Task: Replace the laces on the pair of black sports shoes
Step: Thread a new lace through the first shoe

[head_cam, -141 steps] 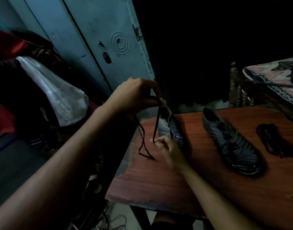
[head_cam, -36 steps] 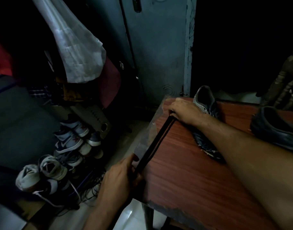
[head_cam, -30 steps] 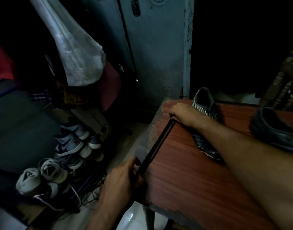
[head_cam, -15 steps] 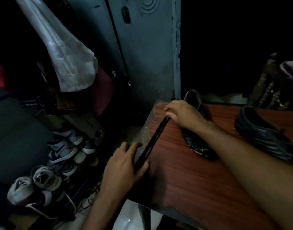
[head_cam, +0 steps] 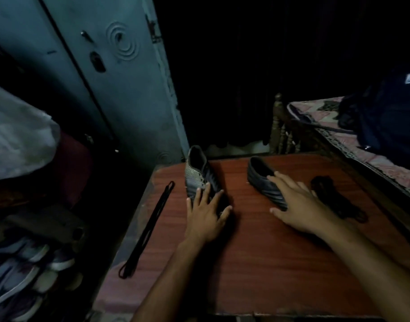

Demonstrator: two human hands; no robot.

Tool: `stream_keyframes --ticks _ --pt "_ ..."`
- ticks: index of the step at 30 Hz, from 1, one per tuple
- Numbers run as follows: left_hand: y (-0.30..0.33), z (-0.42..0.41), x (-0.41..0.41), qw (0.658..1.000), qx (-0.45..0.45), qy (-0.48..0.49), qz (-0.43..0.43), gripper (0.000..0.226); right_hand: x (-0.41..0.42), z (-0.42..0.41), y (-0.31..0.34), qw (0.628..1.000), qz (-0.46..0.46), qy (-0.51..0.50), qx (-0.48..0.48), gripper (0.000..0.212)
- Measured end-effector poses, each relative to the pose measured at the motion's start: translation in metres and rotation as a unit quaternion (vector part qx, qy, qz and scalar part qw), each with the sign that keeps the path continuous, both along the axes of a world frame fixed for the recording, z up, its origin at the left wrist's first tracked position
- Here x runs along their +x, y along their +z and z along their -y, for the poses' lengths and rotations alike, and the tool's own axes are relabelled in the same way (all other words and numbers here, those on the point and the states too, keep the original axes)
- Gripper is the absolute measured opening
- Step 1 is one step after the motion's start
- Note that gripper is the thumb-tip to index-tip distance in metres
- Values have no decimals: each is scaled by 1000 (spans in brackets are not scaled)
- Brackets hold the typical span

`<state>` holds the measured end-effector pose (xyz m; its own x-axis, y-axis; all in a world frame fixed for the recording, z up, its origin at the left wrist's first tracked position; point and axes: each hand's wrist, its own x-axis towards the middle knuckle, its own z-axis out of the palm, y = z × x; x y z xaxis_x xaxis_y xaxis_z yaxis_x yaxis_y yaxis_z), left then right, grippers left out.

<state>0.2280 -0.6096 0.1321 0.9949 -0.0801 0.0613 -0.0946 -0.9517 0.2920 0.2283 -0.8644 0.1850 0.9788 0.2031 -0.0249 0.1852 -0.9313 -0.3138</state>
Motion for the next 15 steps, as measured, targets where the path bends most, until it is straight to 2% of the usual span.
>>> stream_keyframes --ticks 4,8,12,15 --pt "2 8 -17 999 -1 -36 -19 74 0 -9 -5 999 16 38 -1 87" --pt "5 8 -28 999 5 -44 -30 64 3 -31 -1 997 20 58 38 79" --pt "10 -1 -22 998 24 -34 -46 72 12 -38 4 991 47 50 117 60" --pt "22 -5 -8 995 61 -4 -74 69 26 -29 1 977 73 34 198 52"
